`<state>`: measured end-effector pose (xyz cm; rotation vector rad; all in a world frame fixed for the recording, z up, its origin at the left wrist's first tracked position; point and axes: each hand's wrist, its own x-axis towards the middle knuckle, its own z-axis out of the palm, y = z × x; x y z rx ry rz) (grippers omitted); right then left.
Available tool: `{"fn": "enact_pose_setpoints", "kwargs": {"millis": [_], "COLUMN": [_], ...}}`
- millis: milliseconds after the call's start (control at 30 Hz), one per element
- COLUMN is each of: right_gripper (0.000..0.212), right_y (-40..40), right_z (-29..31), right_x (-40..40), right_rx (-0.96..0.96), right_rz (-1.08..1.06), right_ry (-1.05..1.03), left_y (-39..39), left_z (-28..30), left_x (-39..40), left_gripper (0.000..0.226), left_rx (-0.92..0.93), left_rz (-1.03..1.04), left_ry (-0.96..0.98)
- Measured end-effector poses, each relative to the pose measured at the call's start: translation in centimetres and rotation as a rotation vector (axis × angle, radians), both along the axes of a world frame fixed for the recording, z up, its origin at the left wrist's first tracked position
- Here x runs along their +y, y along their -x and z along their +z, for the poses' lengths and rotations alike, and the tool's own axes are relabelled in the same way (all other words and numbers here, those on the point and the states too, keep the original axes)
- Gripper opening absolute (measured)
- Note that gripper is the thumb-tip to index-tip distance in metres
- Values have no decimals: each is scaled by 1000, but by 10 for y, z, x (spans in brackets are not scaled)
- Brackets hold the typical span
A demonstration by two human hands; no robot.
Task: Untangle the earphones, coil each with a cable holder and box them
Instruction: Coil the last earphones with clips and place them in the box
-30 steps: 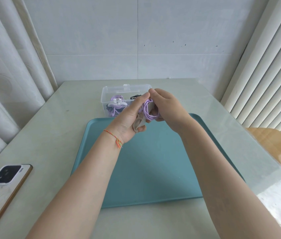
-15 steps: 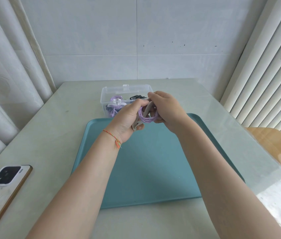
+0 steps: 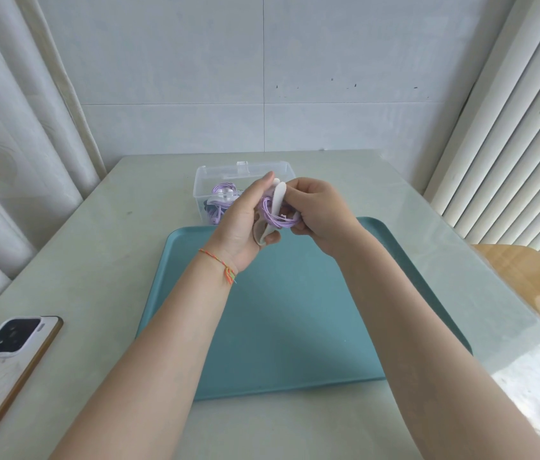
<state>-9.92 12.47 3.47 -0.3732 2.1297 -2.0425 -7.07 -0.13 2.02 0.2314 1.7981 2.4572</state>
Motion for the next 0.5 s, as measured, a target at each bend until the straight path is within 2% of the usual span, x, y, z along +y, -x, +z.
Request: {"fn": "enact_pose_setpoints", "kwargs": {"millis": [133, 233, 267, 367, 400, 500], "right_gripper": [20, 18, 17, 17, 19, 21], "right_y": [-4, -3, -2, 0, 1, 1], "right_z": [1, 2, 1, -1, -2, -6], "right_x": [-3, -2, -1, 1, 0, -2], "right_rx": [53, 78, 78, 82, 86, 88], "right_rz": [-15, -31, -33, -41, -44, -46], "right_ry": [-98, -141, -141, -112, -104, -127], "left_y": [-1, 0, 0, 2, 3, 3], "left_z": [0, 1, 0, -2, -3, -6], "left_x": [-3, -2, -1, 3, 3, -1], "left_gripper": [31, 58, 58, 22, 19, 29], "left_rx": [27, -21, -22, 12, 31, 101], "left_rz": [-8, 78, 116, 271, 332, 458], "left_ry": [56, 62, 58, 135, 204, 476]}}
